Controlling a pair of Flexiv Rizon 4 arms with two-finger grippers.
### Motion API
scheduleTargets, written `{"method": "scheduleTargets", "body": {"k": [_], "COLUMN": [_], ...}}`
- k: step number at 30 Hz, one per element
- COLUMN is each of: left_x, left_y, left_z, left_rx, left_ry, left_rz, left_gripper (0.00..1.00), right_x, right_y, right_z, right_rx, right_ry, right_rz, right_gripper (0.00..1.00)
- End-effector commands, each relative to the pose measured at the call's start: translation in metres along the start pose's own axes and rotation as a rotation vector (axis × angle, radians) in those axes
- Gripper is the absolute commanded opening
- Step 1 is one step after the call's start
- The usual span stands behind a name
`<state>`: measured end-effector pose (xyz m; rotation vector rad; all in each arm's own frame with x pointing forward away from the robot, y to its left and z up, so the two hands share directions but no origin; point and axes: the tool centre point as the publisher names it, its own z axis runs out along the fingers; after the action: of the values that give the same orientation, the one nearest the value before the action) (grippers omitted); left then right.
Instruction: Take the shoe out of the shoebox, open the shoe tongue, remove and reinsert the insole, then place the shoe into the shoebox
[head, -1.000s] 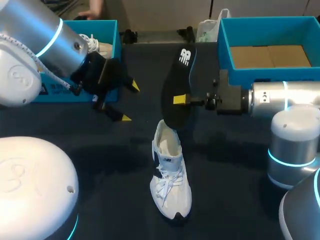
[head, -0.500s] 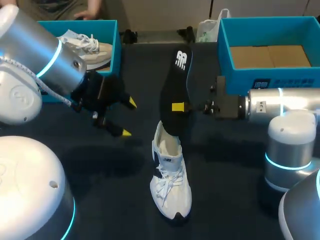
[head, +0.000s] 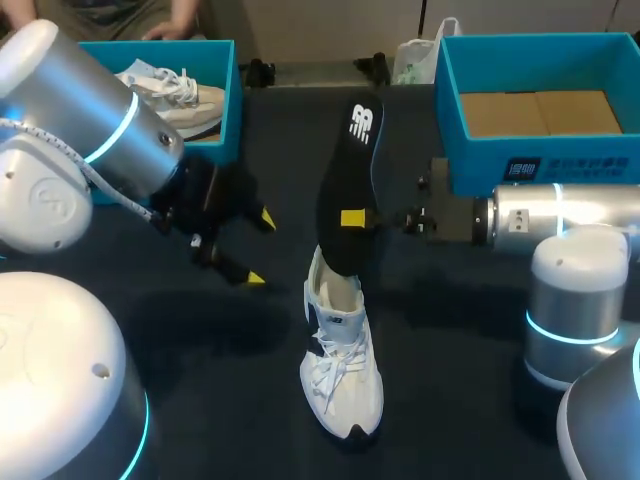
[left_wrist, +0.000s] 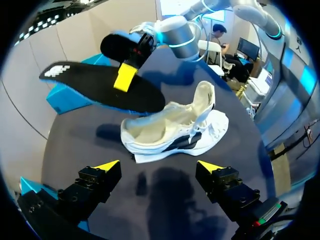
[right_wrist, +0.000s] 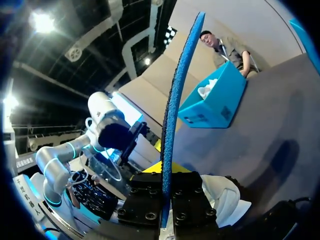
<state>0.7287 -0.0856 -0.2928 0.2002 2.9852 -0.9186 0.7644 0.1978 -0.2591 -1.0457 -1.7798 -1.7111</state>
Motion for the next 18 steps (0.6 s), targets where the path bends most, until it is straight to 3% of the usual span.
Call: {"method": "scheduleTargets", "body": {"k": [1, 15, 18], "left_x": [-0.004, 0.000, 0.000], "left_y": [0.001, 0.004, 0.004], "left_z": [0.029, 0.057, 0.058], "left_rx": [-0.014, -0.008, -0.009], "left_ry": [-0.005, -0.001, -0.005], "left_rz": [-0.032, -0.103, -0.102], "left_gripper": [1.00, 1.00, 1.00], "right_x": [-0.006, -0.022, -0.017], "right_y": [-0.005, -0.013, -0.013], "right_z": [0.004, 0.019, 0.016], "right_rx": [-0.021, -0.002, -0.052], "right_ry": [0.025, 0.055, 0.072], "right_rz": [-0.022, -0.085, -0.155], "right_gripper": [0.00, 0.00, 0.00]}}
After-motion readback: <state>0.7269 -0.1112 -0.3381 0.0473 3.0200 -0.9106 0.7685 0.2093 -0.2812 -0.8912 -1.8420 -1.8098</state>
